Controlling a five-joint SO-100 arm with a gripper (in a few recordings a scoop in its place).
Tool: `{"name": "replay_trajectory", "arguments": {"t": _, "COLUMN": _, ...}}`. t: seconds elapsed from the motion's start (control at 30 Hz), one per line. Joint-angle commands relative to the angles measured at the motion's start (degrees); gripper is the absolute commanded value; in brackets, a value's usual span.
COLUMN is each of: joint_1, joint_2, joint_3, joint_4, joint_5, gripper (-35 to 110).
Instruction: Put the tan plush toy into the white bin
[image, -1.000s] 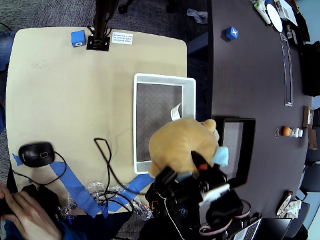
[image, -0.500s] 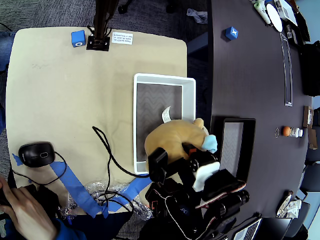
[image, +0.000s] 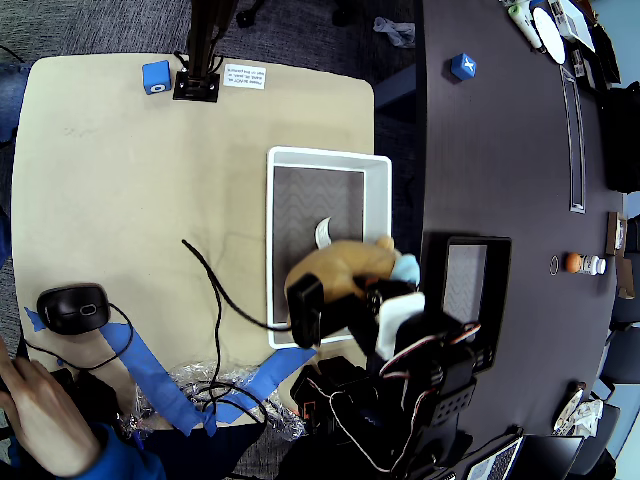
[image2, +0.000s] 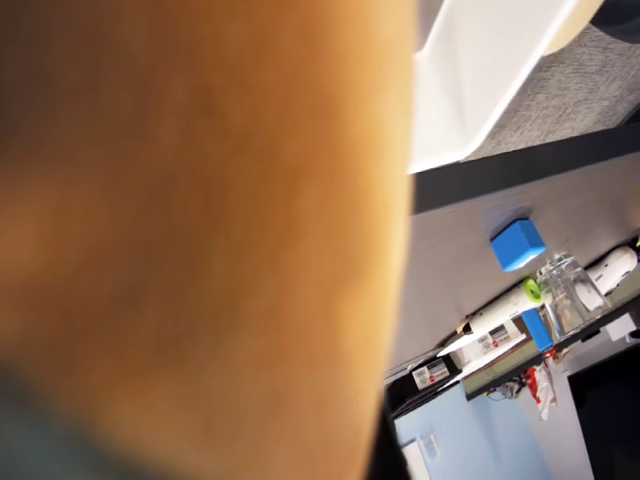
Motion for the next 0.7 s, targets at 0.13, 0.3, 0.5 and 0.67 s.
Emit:
{"name": "replay_trajectory", "arguments": {"t": 0.13, "joint_1": 0.00, "joint_2": -2.72, "joint_3": -8.70, "joint_4": 0.00, "joint_5": 0.44, "gripper": 0}}
{"name": "replay_trajectory", "arguments": {"t": 0.3, "joint_1": 0.00, "joint_2": -3.43, "joint_3": -8.70, "joint_4": -0.35, "joint_5": 0.53, "gripper": 0}}
{"name": "replay_trajectory", "arguments": {"t": 0.5, "joint_1": 0.09, "joint_2": -3.60, "joint_3": -8.53, "joint_4": -0.44, "joint_5": 0.53, "gripper": 0}}
{"name": "replay_trajectory", "arguments": {"t": 0.67, "joint_1": 0.35, "joint_2": -4.22, "joint_3": -6.24, "joint_4": -3.08, "joint_5": 0.44, "gripper": 1}}
